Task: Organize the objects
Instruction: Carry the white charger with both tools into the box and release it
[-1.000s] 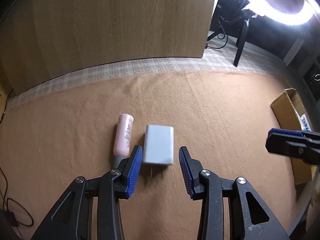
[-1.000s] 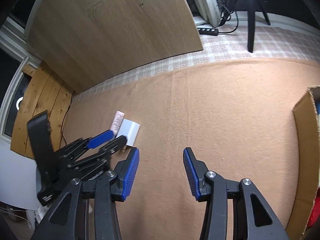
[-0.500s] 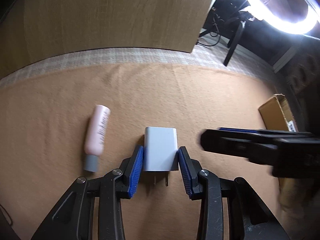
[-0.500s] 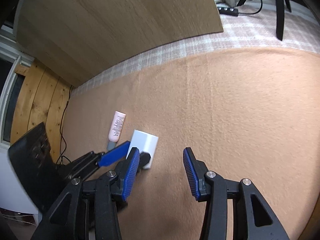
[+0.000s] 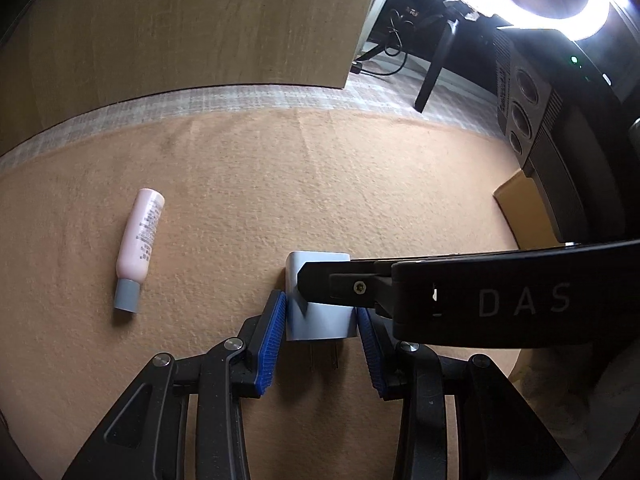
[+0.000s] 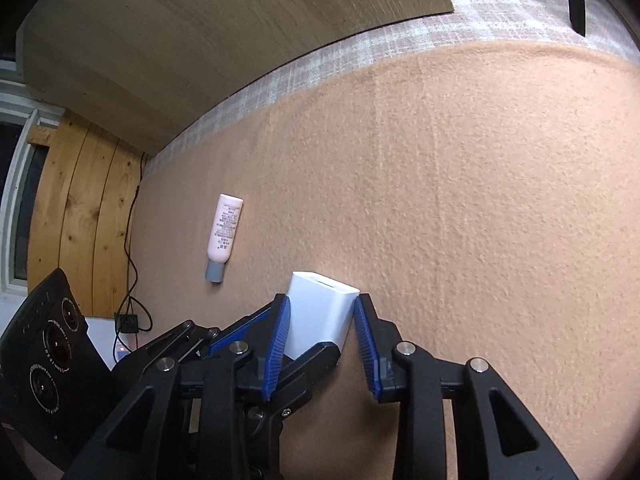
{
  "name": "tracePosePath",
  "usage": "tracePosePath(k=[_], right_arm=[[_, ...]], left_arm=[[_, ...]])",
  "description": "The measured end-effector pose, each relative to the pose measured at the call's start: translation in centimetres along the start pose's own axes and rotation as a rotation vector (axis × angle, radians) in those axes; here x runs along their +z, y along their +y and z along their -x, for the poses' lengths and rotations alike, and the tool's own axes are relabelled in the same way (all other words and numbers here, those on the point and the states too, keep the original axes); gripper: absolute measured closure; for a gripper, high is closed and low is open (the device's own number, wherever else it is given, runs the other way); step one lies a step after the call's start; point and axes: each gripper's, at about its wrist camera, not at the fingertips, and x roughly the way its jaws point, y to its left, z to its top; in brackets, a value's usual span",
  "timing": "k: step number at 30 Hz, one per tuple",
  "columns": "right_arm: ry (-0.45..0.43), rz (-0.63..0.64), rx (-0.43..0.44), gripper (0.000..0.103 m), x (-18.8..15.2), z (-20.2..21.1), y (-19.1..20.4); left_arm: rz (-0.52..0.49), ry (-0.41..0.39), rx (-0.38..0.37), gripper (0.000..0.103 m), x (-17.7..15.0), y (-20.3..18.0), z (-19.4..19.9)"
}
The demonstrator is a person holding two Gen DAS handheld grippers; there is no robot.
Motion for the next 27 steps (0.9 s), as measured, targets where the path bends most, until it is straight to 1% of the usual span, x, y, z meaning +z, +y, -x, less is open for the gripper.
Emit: tracePosePath(k=[3, 6, 9, 11, 14, 19, 23, 27], right_arm=[[-0.004, 0.000, 0.000, 0.073, -0.3, 0.3, -0.4], [-0.023, -0.001, -0.013, 0.073, -0.5, 1.1, -0.8], [-0.049, -0.003, -0.018, 0.073, -0.8, 2.8, -1.4], [-0.079, 0.001, -0.023, 0.073, -1.1, 4.7, -1.9], [-0.130, 0.003, -0.031, 0.073, -1.5, 8.0, -2.9], [-0.209, -0.014, -0.062, 0.073, -2.7, 14.0, -5.7], [-0.268, -0.064, -0.090, 0.073, -4.6, 18.7, -9.0], [-0.305, -0.118, -0.118, 0.073, -6.8, 22.0, -12.3]], left_arm=[[-0.007, 0.007, 0.004, 0.064, 0.0, -0.6, 0.0], [-0.034, 0.004, 0.013, 0.064, 0.1, -2.2, 0.0], [-0.063, -0.010, 0.010, 0.064, 0.4, -4.1, 0.4], [-0.083, -0.020, 0.003, 0.064, 0.9, -5.5, 0.8], [-0.128, -0.044, -0.012, 0.064, 1.8, -8.5, 1.8], [-0.223, -0.077, -0.052, 0.064, 3.0, -15.2, 2.8], [-0.291, -0.085, -0.100, 0.064, 3.4, -20.3, 2.9], [-0.370, -0.070, -0.154, 0.064, 3.1, -26.1, 2.2]])
